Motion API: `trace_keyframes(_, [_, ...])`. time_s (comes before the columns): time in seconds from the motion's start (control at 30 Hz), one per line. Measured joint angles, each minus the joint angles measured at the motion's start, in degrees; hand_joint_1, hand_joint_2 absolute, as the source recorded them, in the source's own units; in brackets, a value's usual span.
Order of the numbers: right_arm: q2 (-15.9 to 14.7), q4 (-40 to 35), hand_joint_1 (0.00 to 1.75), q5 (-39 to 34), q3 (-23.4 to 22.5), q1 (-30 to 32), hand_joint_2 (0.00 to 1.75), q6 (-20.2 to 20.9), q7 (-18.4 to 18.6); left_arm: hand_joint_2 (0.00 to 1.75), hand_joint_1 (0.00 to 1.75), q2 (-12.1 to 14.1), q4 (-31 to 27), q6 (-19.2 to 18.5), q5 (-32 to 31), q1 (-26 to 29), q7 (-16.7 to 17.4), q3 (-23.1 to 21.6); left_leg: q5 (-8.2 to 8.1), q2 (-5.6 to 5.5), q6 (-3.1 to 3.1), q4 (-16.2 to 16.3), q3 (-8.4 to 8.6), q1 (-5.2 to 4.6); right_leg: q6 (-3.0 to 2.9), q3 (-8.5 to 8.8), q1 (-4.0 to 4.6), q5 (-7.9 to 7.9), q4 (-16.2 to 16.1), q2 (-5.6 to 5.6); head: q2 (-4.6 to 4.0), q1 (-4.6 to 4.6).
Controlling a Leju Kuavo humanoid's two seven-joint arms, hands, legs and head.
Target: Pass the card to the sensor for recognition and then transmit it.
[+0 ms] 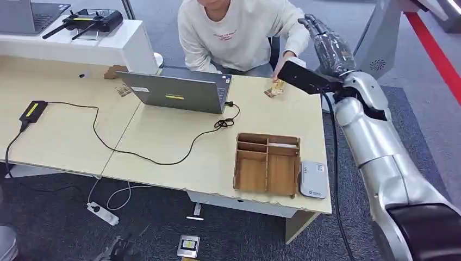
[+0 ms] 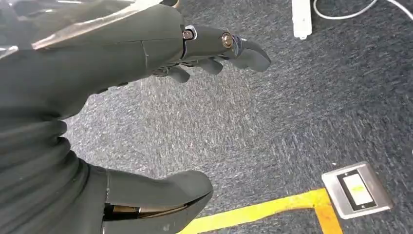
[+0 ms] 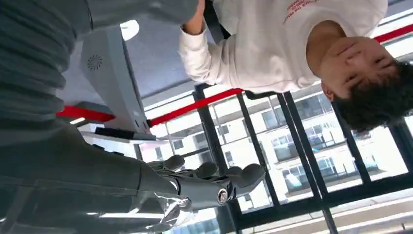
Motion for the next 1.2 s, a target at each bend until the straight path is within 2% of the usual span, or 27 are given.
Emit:
trace_keyframes(0.2, [-2.0,-1.7,0.0,-13.8,-3.0,-1.6,1.75,-6.5,-4.5,1.75,0.0,0.3,0.0,1.3,3.4,1.6,-1.4,0.2,0.0,-0.01,0.0,0.1,0.01,0.0,0.01,0.02,0.0,0.0,0.0,-0.01,0.0,0.0])
trace_keyframes(0.4, [-5.6,-6.2,0.0,-30.3,-8.4,-0.5,1.75,-9.2,-5.3,1.75,0.0,0.5,0.3,1.3,7.8,3.6,-1.9,1.0,-0.01,0.01,0.01,0.1,0.03,-0.01,0.01,0.03,-0.01,0.0,0.0,0.01,0.0,0.04])
trace_keyframes(0.5, [-7.6,-9.2,0.0,-38.0,-11.0,2.6,1.75,-10.1,-4.2,1.75,0.0,0.5,0.6,1.3,10.3,4.1,-1.5,1.2,-0.01,0.02,0.01,0.1,0.06,0.0,0.02,0.05,-0.01,0.01,-0.1,0.01,0.0,0.02])
trace_keyframes(0.67, [-10.8,-15.1,0.0,-47.3,-14.9,10.6,1.75,-8.4,0.7,1.75,0.0,0.4,1.1,0.6,14.1,4.2,0.8,1.5,-0.01,0.0,0.01,0.1,0.08,0.0,0.03,0.1,0.0,0.01,-0.1,0.0,0.0,0.0])
trace_keyframes(0.77, [-12.2,-18.2,0.0,-50.0,-16.8,16.5,1.75,-7.8,2.5,1.75,0.0,0.1,1.5,0.6,16.1,4.1,2.3,1.7,-0.02,-0.01,0.01,0.1,0.09,0.01,0.03,0.1,0.0,0.01,-0.1,0.0,0.0,0.02])
trace_keyframes(0.9, [-13.9,-21.3,0.0,-50.9,-18.5,23.6,1.75,-7.6,2.6,1.75,0.0,-0.7,1.9,2.1,17.3,4.1,3.1,2.1,-0.03,0.0,0.03,0.1,0.04,0.0,0.03,0.08,-0.01,0.01,-0.1,0.0,0.0,0.0])
trace_keyframes(1.2, [-15.7,-25.0,0.0,-50.1,-20.8,27.2,1.75,-7.7,3.8,1.75,0.0,-1.7,2.5,2.2,17.8,3.9,3.3,2.8,-0.03,0.04,0.04,0.1,0.06,0.0,0.03,0.08,0.0,0.01,-0.1,0.02,0.0,0.02])
